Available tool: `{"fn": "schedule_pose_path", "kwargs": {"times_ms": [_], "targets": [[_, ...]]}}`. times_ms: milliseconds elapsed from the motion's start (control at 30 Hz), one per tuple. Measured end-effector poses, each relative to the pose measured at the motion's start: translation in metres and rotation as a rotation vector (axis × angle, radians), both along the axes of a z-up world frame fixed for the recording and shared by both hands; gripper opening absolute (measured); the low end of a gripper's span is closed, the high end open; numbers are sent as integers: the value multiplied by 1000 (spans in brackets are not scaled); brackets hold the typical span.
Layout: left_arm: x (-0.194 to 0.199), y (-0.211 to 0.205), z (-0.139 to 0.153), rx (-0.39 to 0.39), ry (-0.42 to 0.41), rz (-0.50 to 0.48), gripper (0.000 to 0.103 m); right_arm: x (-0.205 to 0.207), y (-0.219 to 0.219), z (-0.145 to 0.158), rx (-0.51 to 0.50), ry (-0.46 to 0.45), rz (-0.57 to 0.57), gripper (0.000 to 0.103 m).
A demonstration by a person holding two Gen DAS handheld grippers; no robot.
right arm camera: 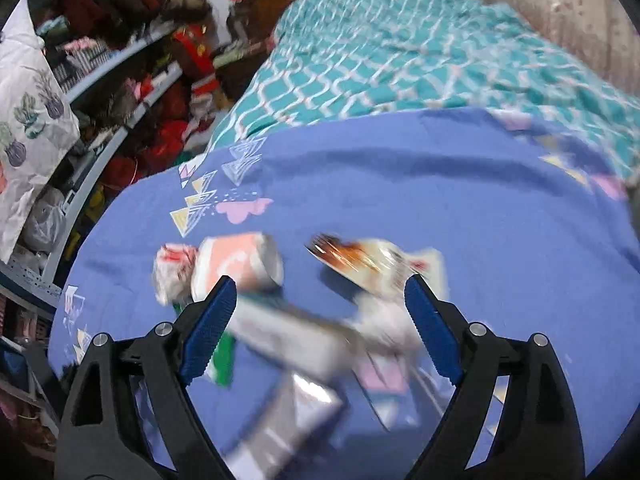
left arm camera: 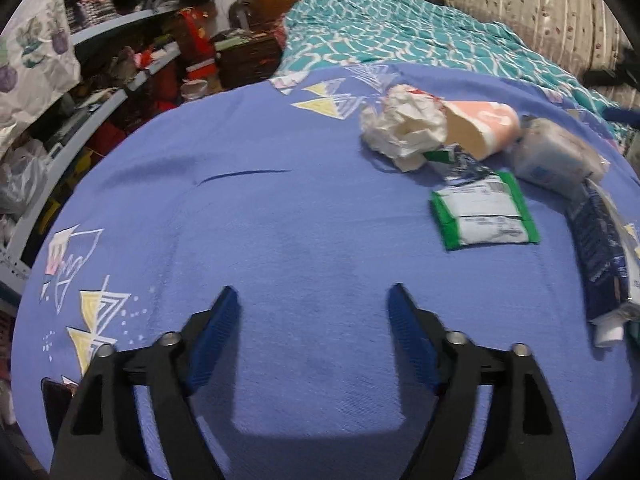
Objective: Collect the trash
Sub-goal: 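Move both grippers back over the remaining trash on the bed, then grasp the pink paper cup with the right gripper while the left gripper grasps the red-white bag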
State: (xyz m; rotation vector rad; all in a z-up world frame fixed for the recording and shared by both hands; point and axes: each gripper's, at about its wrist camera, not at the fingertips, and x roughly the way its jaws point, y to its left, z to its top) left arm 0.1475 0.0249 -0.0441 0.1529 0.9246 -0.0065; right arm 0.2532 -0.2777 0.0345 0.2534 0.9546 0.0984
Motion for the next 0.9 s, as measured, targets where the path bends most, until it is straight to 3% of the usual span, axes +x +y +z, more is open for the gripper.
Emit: {"fn": "schedule_pose_path", "kwargs": {"times_ms": [133,333,667,900], "targets": [[1,8,0,-34,6,14,78,66,37,-11,28,86,30,86],[4,10,-1,-55,9,18,78,120,101,-32,-51,147,82,86],[11,15,-2,-83,17,19,78,134,150,-78,-213,269,178,83],[11,14,-2,-83,16,21,78,115,142,-83,-134,330,239,74]]}}
